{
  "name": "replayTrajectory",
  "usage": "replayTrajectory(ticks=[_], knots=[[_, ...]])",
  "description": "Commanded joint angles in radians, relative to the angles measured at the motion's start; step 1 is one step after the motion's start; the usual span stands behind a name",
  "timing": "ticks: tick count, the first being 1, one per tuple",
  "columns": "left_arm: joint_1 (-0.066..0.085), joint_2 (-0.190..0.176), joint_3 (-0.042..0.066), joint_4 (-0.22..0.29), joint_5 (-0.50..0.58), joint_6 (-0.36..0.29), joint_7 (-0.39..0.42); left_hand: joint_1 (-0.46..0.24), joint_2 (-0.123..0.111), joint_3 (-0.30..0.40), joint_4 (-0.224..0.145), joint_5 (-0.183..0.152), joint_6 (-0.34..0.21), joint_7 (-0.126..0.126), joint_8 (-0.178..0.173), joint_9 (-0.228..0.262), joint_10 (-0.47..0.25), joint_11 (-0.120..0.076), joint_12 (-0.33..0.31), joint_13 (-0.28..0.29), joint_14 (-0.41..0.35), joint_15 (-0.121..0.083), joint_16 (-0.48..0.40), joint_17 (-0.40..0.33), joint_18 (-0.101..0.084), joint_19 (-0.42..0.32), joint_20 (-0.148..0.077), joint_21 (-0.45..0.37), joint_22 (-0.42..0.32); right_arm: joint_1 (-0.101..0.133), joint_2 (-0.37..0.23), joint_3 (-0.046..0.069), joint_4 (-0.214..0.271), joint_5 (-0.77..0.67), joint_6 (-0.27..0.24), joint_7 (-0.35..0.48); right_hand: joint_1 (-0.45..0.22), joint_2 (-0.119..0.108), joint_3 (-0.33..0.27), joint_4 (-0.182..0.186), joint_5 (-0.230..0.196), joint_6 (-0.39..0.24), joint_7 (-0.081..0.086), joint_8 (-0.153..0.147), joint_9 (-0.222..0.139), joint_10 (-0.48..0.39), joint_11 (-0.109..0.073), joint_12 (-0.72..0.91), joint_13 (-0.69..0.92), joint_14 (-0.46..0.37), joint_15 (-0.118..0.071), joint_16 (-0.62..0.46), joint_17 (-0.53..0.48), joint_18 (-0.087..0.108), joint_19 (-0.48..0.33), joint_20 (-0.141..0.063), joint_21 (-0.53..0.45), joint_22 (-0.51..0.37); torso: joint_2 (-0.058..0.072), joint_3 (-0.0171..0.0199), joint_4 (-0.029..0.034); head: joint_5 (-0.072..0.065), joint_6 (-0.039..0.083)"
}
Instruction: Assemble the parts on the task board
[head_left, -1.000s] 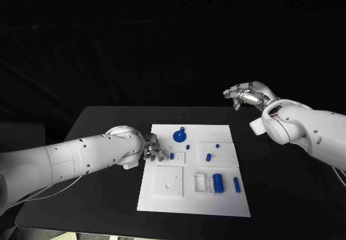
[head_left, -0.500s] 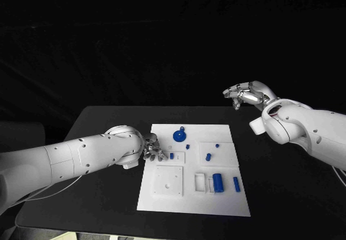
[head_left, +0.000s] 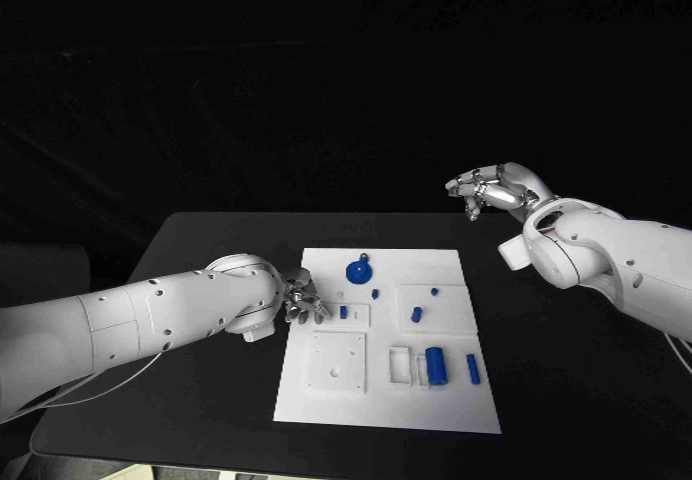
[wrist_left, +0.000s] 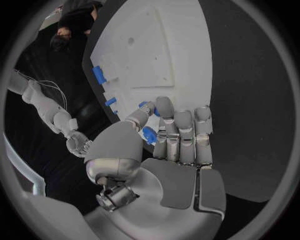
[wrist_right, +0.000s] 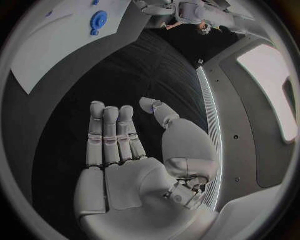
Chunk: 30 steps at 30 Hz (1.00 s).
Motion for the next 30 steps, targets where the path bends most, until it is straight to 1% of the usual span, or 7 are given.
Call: replayTrajectory(ticks=[1,2,7,21,28,29,30], knots=[[-0.006,-0.004,-0.002,0.007,0.06,0.001,0.014,0.011,0.02,0.032,-0.038,0.006,-0.001,0.0,0.006,0.006,0.002,0.003,0.002,-0.002,0.001,-0.007,0.002,-0.002,0.005,0.005,-0.13,0.002,0.014,-0.001,0.0,0.0,0.002,-0.007,0.02,0.004,0.011,0.0,0.007,0.0,0.006,-0.002,0.007,0.002,-0.001,-0.007,-0.003,0.003,-0.001,-0.005,0.001,0.003,-0.001,0.014,0.0,0.004,-0.005,0.001,0.0,0.0005,0.0003,0.001,0.001],[-0.006,-0.006,-0.001,0.006,0.067,0.003,0.014,0.005,0.02,0.036,-0.04,0.065,0.009,-0.001,0.012,0.009,0.003,0.001,0.003,-0.002,0.001,-0.007,0.003,-0.001,0.004,0.005,-0.129,0.002,0.015,-0.001,0.0,0.0,0.002,-0.007,0.021,0.003,0.011,0.0,0.007,0.0,0.007,-0.002,0.007,0.002,-0.001,-0.008,-0.003,0.003,-0.002,-0.005,0.001,0.003,-0.002,0.014,0.0,0.004,-0.006,0.001,0.0,0.0006,0.0004,0.001,0.001],[-0.005,-0.014,0.001,0.002,0.09,0.008,0.015,-0.014,0.025,0.041,-0.059,0.121,0.018,-0.005,0.02,0.013,0.007,-0.002,0.004,-0.003,0.004,-0.01,0.004,-0.001,0.004,0.008,-0.13,0.004,0.016,-0.001,0.001,0.0,0.001,-0.008,0.027,0.0,0.011,-0.001,0.007,0.0,0.008,-0.002,0.007,0.002,-0.001,-0.008,-0.003,0.003,-0.002,-0.005,0.001,0.003,-0.002,0.014,0.0,0.004,-0.006,0.001,0.0,0.0005,0.0004,0.001,0.004],[-0.004,-0.035,0.014,0.014,0.145,0.033,0.064,-0.017,0.029,0.047,-0.072,0.126,0.018,-0.005,0.021,0.013,0.006,-0.002,0.003,-0.004,0.004,-0.011,0.004,-0.002,0.004,0.009,-0.131,0.004,0.016,-0.003,0.007,0.0,-0.003,-0.025,0.041,-0.009,0.012,0.0,0.008,-0.001,0.01,-0.002,0.007,0.002,-0.001,-0.009,-0.002,0.003,-0.003,-0.006,0.001,0.004,-0.003,0.014,0.0,0.004,-0.007,0.002,0.0,0.0002,0.0003,0.004,0.008],[-0.003,-0.049,0.017,0.011,0.219,0.072,0.155,-0.022,0.037,0.052,-0.079,0.104,0.014,-0.004,0.02,0.013,0.003,-0.001,0.002,-0.005,0.001,-0.009,0.001,-0.003,0.003,0.006,-0.13,0.003,0.016,-0.004,0.007,0.0,0.003,-0.06,0.045,-0.009,0.015,0.001,0.01,-0.003,0.009,-0.002,0.007,0.002,-0.001,-0.009,-0.003,0.003,-0.003,-0.006,0.001,0.004,-0.004,0.014,-0.001,0.004,-0.007,0.002,0.0,0.0002,-0.0004,0.004,0.009],[-0.003,-0.051,0.018,0.011,0.228,0.08,0.167,-0.023,0.039,0.053,-0.08,0.102,0.013,-0.004,0.02,0.013,0.003,0.0,0.002,-0.006,0.0,-0.009,0.001,-0.003,0.002,0.005,-0.13,0.003,0.016,-0.004,0.006,0.0,0.006,-0.071,0.046,-0.009,0.015,0.002,0.01,-0.003,0.008,-0.002,0.007,0.002,-0.001,-0.009,-0.003,0.004,-0.004,-0.006,0.001,0.004,-0.004,0.014,-0.001,0.004,-0.008,0.003,0.0,0.0003,-0.0006,0.004,0.009],[-0.003,-0.055,0.025,0.008,0.255,0.102,0.2,-0.024,0.046,0.055,-0.083,0.08,0.009,-0.003,0.019,0.013,0.0,0.001,0.001,-0.006,-0.002,-0.008,0.0,-0.003,0.002,0.003,-0.13,0.002,0.016,-0.005,0.006,0.0,0.012,-0.094,0.048,-0.009,0.02,0.003,0.012,-0.007,0.004,-0.002,0.007,0.002,-0.001,-0.009,-0.003,0.004,-0.004,-0.007,0.001,0.005,-0.005,0.014,0.0,0.004,-0.008,0.004,0.001,0.0004,-0.0007,0.003,0.011]])
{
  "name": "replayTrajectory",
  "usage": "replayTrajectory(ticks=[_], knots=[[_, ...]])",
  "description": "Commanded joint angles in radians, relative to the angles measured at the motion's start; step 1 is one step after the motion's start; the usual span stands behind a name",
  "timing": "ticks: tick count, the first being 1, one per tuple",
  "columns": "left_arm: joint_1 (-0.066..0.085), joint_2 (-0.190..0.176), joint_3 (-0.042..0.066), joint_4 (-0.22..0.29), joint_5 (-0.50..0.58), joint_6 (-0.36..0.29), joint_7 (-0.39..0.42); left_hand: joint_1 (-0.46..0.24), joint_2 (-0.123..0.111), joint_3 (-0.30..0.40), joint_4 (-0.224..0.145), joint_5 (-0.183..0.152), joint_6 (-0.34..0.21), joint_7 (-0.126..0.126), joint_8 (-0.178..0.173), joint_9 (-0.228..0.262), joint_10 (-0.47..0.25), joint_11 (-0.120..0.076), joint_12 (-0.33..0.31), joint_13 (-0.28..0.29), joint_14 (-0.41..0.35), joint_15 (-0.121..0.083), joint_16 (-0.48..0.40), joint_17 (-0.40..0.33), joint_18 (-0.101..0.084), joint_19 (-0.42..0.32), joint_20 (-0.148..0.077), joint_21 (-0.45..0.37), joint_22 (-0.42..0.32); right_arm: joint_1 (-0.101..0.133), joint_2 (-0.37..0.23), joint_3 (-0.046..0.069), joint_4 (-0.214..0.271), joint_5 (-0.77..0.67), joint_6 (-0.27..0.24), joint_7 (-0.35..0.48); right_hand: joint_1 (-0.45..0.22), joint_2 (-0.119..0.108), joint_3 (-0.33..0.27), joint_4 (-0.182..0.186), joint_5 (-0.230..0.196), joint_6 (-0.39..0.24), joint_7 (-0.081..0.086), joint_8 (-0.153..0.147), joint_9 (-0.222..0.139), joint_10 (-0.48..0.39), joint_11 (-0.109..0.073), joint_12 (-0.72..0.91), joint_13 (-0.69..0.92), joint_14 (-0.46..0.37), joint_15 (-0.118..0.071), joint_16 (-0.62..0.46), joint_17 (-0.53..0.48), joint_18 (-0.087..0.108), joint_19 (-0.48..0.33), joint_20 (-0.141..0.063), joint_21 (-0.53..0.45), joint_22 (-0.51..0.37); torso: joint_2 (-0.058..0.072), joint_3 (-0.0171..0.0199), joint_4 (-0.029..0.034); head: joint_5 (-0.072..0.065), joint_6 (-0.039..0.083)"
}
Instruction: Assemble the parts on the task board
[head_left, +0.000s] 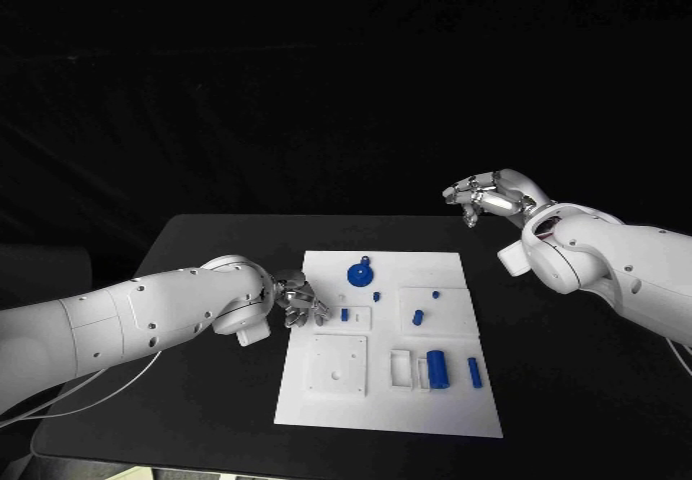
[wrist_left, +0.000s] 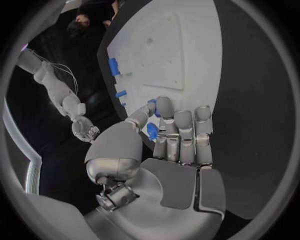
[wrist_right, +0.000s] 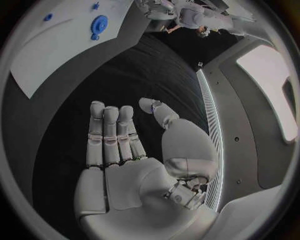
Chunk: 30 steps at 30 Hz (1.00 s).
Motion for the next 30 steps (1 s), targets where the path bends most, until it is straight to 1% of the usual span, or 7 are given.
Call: replayTrajectory(ticks=[1,3,7,11,15,22,30], knots=[[0.001,-0.007,0.011,-0.004,0.11,0.078,0.132,0.004,0.019,0.065,-0.073,-0.023,-0.005,0.004,0.003,0.0,-0.003,0.003,0.001,-0.002,0.0,-0.006,0.0,-0.002,0.002,0.0,-0.126,0.002,0.016,-0.002,0.0,0.0,0.013,-0.078,0.026,0.003,0.017,0.0,0.008,-0.003,-0.002,-0.002,0.007,0.002,-0.001,-0.006,0.0,0.005,-0.002,-0.007,0.001,0.006,-0.002,0.016,0.0,0.004,-0.004,0.002,0.001,0.0003,-0.0007,-0.002,0.004],[0.002,-0.015,0.016,-0.007,0.155,0.108,0.186,0.004,0.022,0.066,-0.076,-0.038,-0.008,0.005,0.002,0.0,-0.004,0.003,0.001,-0.002,-0.001,-0.006,-0.001,-0.002,0.002,-0.001,-0.126,0.001,0.016,-0.004,0.0,0.0,0.024,-0.115,0.03,0.004,0.037,-0.004,0.011,-0.01,-0.017,-0.002,0.007,0.003,-0.001,-0.007,0.0,0.007,-0.003,-0.008,0.0,0.008,-0.004,0.016,-0.001,0.002,-0.004,0.005,0.001,0.0004,-0.0006,-0.002,0.005],[0.011,-0.026,0.017,-0.014,0.285,0.185,0.316,0.004,0.026,0.068,-0.08,-0.054,-0.012,0.005,0.001,0.001,-0.008,0.004,0.002,-0.001,-0.004,-0.006,-0.001,-0.002,0.001,-0.004,-0.126,0.0,0.016,-0.009,-0.001,-0.001,0.061,-0.229,0.039,0.007,0.092,-0.021,0.013,-0.012,-0.077,-0.003,0.006,0.004,0.0,-0.008,0.0,0.012,-0.004,-0.009,-0.002,0.015,-0.007,0.016,-0.001,-0.001,-0.004,0.012,0.0,0.0007,-0.0006,-0.004,0.011],[0.012,-0.033,0.017,-0.012,0.382,0.253,0.396,0.006,0.03,0.069,-0.081,-0.085,-0.017,0.007,0.0,0.001,-0.016,0.006,0.004,0.0,-0.012,-0.005,0.0,-0.001,-0.001,-0.011,-0.124,-0.004,0.015,-0.014,0.001,-0.005,0.099,-0.354,0.053,0.007,0.134,-0.033,0.008,-0.012,-0.131,-0.004,0.006,0.004,0.0,-0.005,-0.001,0.019,-0.004,-0.006,-0.004,0.024,-0.008,0.016,0.005,-0.003,-0.002,0.017,0.0,0.0006,-0.0007,-0.006,0.018],[0.012,-0.036,0.017,-0.006,0.457,0.326,0.423,0.01,0.033,0.071,-0.08,-0.107,-0.022,0.009,-0.002,0.001,-0.023,0.008,0.007,0.002,-0.019,-0.003,0.001,0.001,-0.003,-0.018,-0.123,-0.008,0.015,-0.019,0.006,-0.018,0.142,-0.503,0.052,0.006,0.189,-0.047,-0.001,-0.013,-0.205,-0.001,0.004,0.006,0.0,0.011,-0.004,0.046,0.008,0.012,-0.013,0.049,-0.001,0.016,0.029,-0.013,0.015,0.026,0.0,0.0,-0.0007,-0.008,0.026],[0.012,-0.04,0.017,0.0,0.495,0.397,0.448,0.017,0.038,0.073,-0.078,-0.142,-0.029,0.012,-0.005,0.0,-0.034,0.011,0.011,0.004,-0.03,0.0,0.004,0.003,-0.007,-0.027,-0.12,-0.011,0.016,-0.031,0.032,-0.044,0.203,-0.693,0.017,-0.001,0.231,-0.063,-0.01,-0.013,-0.28,-0.002,0.003,0.003,-0.004,0.025,-0.006,0.076,0.023,0.028,-0.02,0.076,0.01,0.016,0.051,-0.025,0.037,0.029,0.0,0.0,0.0006,-0.012,0.039],[0.012,-0.04,0.017,0.003,0.5,0.39,0.453,0.017,0.043,0.072,-0.074,-0.153,-0.033,0.014,-0.006,0.0,-0.04,0.012,0.013,0.005,-0.036,0.001,0.005,0.004,-0.009,-0.033,-0.119,-0.014,0.016,-0.049,0.047,-0.05,0.242,-0.744,-0.003,-0.01,0.249,-0.076,-0.011,-0.013,-0.312,-0.01,0.005,-0.005,-0.009,0.031,-0.004,0.089,0.031,0.036,-0.02,0.089,0.015,0.016,0.062,-0.03,0.05,0.028,0.0,-0.0005,0.0017,-0.013,0.044]])
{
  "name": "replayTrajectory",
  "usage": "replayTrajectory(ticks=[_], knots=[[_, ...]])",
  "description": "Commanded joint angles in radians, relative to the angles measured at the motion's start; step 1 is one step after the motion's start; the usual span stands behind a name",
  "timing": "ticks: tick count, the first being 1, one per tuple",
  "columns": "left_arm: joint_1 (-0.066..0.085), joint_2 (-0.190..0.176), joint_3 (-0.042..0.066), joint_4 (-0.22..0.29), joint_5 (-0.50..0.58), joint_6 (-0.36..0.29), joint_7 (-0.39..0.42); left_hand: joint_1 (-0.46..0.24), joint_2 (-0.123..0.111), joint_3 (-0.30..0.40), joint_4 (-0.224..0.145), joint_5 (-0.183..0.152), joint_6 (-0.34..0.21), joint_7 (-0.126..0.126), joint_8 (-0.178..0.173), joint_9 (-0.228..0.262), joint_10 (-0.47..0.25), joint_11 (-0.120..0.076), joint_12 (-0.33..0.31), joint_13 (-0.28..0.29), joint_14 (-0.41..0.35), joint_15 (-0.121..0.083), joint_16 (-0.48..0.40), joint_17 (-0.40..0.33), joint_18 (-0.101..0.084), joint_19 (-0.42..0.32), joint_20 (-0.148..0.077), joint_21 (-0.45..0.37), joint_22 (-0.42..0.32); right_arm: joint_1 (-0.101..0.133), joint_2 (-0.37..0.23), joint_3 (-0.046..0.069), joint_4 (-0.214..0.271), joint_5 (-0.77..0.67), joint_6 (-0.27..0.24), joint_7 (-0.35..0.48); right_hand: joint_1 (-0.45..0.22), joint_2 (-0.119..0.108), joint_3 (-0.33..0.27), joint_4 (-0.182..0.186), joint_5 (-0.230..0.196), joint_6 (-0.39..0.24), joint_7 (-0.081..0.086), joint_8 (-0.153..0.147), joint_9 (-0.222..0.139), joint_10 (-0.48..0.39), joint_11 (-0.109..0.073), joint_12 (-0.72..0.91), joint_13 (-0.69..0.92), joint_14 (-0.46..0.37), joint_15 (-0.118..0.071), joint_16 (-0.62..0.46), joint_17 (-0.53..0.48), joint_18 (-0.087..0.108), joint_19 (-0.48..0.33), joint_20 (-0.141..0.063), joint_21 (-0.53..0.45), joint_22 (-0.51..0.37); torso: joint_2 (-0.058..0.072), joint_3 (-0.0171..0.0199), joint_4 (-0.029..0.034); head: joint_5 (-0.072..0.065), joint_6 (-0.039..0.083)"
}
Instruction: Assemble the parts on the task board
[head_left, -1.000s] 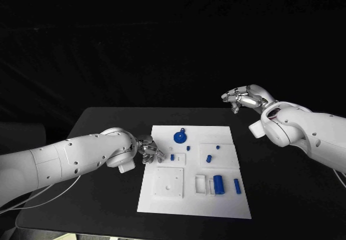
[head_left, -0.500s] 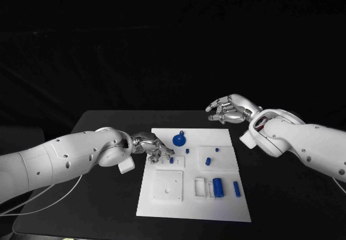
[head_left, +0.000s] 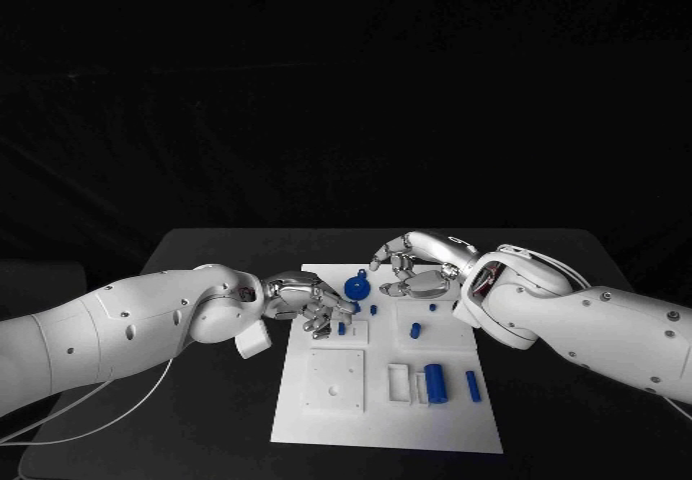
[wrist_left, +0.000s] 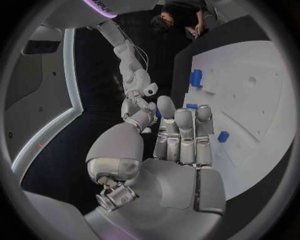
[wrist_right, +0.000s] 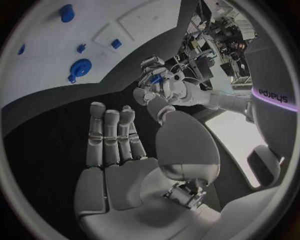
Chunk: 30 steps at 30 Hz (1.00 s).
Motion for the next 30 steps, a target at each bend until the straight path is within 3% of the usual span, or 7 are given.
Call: replayTrajectory(ticks=[1,8,9,17,30], knots=[[0.001,0.001,0.001,0.006,0.035,0.035,0.036,0.014,0.023,0.046,-0.04,-0.003,-0.006,0.001,0.002,0.001,-0.009,0.001,0.004,0.002,-0.014,-0.006,0.005,0.002,-0.009,-0.009,-0.128,-0.005,0.017,-0.002,-0.001,0.0,0.016,-0.081,-0.018,-0.005,0.012,-0.002,-0.005,-0.002,-0.006,-0.007,0.005,-0.005,-0.002,0.007,-0.002,0.008,0.002,0.005,0.001,0.005,0.001,0.021,0.006,0.0,0.005,0.02,0.0,-0.0001,0.0007,0.0,0.0],[0.001,0.0,0.001,0.006,0.035,0.027,0.037,0.008,0.029,0.043,-0.034,0.005,-0.006,0.001,0.003,0.002,-0.012,0.001,0.007,0.003,-0.016,-0.007,0.007,0.002,-0.01,-0.01,-0.127,-0.005,0.017,-0.007,-0.009,-0.007,0.048,-0.081,0.008,-0.007,0.016,-0.006,-0.002,-0.002,0.003,-0.014,0.008,-0.01,-0.005,0.007,0.0,0.01,0.003,0.006,0.002,0.006,0.002,0.021,0.006,-0.001,0.007,0.019,0.0,-0.0004,-0.0007,0.002,-0.001],[0.001,0.0,0.001,0.007,0.035,0.027,0.037,0.005,0.03,0.042,-0.032,0.015,-0.005,0.001,0.004,0.003,-0.013,0.001,0.007,0.003,-0.017,-0.007,0.007,0.003,-0.011,-0.011,-0.127,-0.005,0.017,-0.008,-0.009,-0.009,0.052,-0.081,0.009,-0.008,0.017,-0.007,0.003,-0.001,0.042,-0.012,0.007,-0.01,-0.005,0.006,0.001,0.01,0.004,0.006,0.003,0.007,0.002,0.021,0.005,0.0,0.008,0.019,0.0,-0.0002,-0.0007,0.002,-0.001],[0.001,0.002,0.001,0.012,0.036,0.018,0.04,-0.009,0.037,0.036,-0.031,0.038,-0.002,0.0,0.008,0.008,-0.016,-0.001,0.011,0.004,-0.02,-0.008,0.009,0.004,-0.011,-0.012,-0.128,-0.005,0.017,-0.009,-0.003,-0.019,0.068,-0.081,0.022,-0.01,0.012,-0.005,0.03,0.0,0.137,-0.01,0.009,-0.012,-0.009,0.005,0.002,0.014,0.007,0.005,0.005,0.011,0.004,0.021,0.005,0.002,0.015,0.019,0.0,0.0005,-0.0007,0.001,0.0],[0.001,0.001,0.001,0.01,0.04,0.005,0.041,-0.023,0.045,0.032,-0.035,0.056,-0.002,-0.001,0.011,0.014,-0.019,-0.002,0.014,0.005,-0.022,-0.009,0.011,0.004,-0.012,-0.014,-0.129,-0.005,0.018,-0.01,-0.007,-0.023,0.085,-0.077,0.03,-0.007,0.004,-0.001,0.047,0.0,0.169,-0.004,0.008,-0.009,-0.01,0.005,0.001,0.018,0.008,0.005,0.004,0.015,0.005,0.021,0.006,0.002,0.021,0.019,0.0,0.0001,-0.0006,0.002,-0.004]])
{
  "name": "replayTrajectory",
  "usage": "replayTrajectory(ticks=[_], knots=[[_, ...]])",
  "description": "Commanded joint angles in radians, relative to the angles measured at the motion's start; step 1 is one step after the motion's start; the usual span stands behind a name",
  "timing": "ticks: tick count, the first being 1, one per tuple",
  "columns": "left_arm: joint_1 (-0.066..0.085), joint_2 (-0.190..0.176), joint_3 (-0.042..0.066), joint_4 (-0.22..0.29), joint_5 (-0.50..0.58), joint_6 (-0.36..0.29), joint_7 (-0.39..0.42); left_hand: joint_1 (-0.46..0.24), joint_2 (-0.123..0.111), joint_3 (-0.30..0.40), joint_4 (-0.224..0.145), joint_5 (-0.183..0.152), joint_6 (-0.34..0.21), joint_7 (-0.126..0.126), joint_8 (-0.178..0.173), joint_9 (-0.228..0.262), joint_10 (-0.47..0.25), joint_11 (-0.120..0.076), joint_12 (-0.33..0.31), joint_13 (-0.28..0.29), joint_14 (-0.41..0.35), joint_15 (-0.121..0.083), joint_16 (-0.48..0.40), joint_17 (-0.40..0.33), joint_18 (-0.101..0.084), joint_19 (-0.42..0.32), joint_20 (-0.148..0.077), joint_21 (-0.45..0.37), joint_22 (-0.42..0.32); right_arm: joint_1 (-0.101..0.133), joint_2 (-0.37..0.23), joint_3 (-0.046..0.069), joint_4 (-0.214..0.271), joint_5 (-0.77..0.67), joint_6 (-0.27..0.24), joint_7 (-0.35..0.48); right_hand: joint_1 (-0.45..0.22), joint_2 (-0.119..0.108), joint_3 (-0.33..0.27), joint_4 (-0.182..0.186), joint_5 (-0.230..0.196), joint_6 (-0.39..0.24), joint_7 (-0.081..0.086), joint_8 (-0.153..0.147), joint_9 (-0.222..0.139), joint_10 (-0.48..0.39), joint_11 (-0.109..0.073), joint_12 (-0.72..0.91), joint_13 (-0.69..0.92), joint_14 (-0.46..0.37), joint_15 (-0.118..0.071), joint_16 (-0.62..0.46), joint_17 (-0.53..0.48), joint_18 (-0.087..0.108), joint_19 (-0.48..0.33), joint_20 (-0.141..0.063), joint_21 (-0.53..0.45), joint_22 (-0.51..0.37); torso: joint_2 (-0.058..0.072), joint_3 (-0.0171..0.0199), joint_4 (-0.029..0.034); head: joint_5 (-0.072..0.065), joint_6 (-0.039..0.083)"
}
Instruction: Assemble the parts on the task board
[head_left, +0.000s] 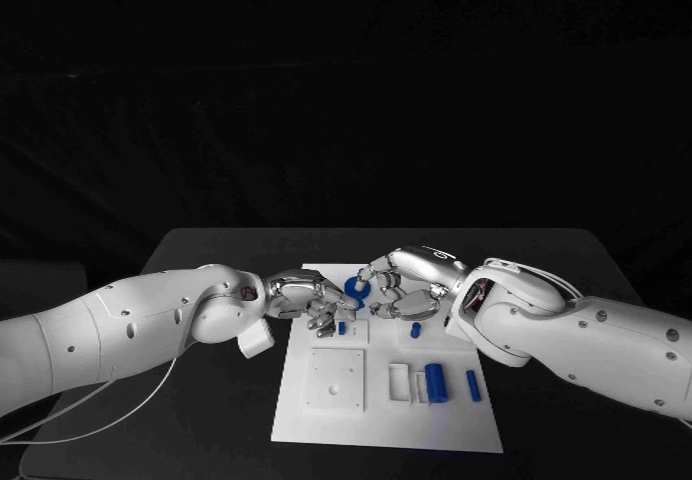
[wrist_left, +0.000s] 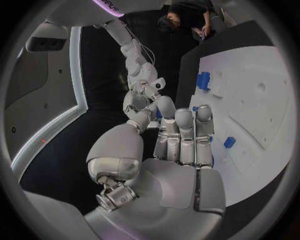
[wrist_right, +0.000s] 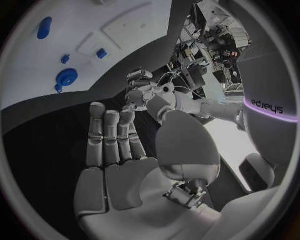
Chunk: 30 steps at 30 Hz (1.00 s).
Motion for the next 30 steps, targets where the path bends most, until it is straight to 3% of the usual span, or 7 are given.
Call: replayTrajectory(ticks=[1,15,30], knots=[[0.001,0.001,0.001,0.002,0.012,-0.008,0.015,0.006,0.016,0.026,-0.034,0.004,-0.002,-0.001,0.003,0.001,-0.007,-0.001,0.003,0.001,-0.009,-0.014,0.006,0.001,-0.012,-0.007,-0.129,-0.005,0.018,-0.002,-0.001,-0.002,0.008,-0.009,0.022,0.004,-0.005,0.007,0.008,0.0,0.008,0.008,0.004,-0.004,-0.001,0.006,0.0,0.005,0.002,0.004,0.002,0.007,0.001,0.02,0.006,0.001,0.005,0.019,0.0,-0.0004,-0.0002,0.001,-0.002],[0.001,0.001,0.001,-0.002,0.014,-0.02,0.02,0.005,0.016,0.026,-0.037,0.007,-0.002,-0.001,0.004,0.003,-0.007,-0.002,0.005,0.001,-0.009,-0.014,0.007,0.002,-0.012,-0.007,-0.13,-0.005,0.018,-0.003,-0.003,-0.009,0.012,-0.009,0.039,0.003,-0.011,0.015,0.025,0.0,0.015,0.028,-0.003,0.006,0.002,0.008,-0.006,0.012,0.006,0.005,-0.003,0.015,0.006,0.02,0.007,-0.001,0.015,0.02,0.0,-0.0005,0.0002,0.0,-0.003],[0.001,-0.001,0.0,-0.006,0.023,-0.035,0.005,-0.002,0.021,0.026,-0.038,0.014,-0.001,-0.002,0.005,0.006,-0.007,-0.002,0.006,0.001,-0.01,-0.014,0.008,0.002,-0.012,-0.006,-0.13,-0.005,0.018,-0.006,-0.007,-0.015,0.022,-0.007,0.026,0.01,-0.015,0.015,0.034,0.0,0.021,0.037,-0.006,0.01,0.002,0.009,-0.009,0.015,0.008,0.005,-0.006,0.02,0.009,0.02,0.008,-0.002,0.021,0.021,0.0,0.0005,0.0002,0.003,-0.004]])
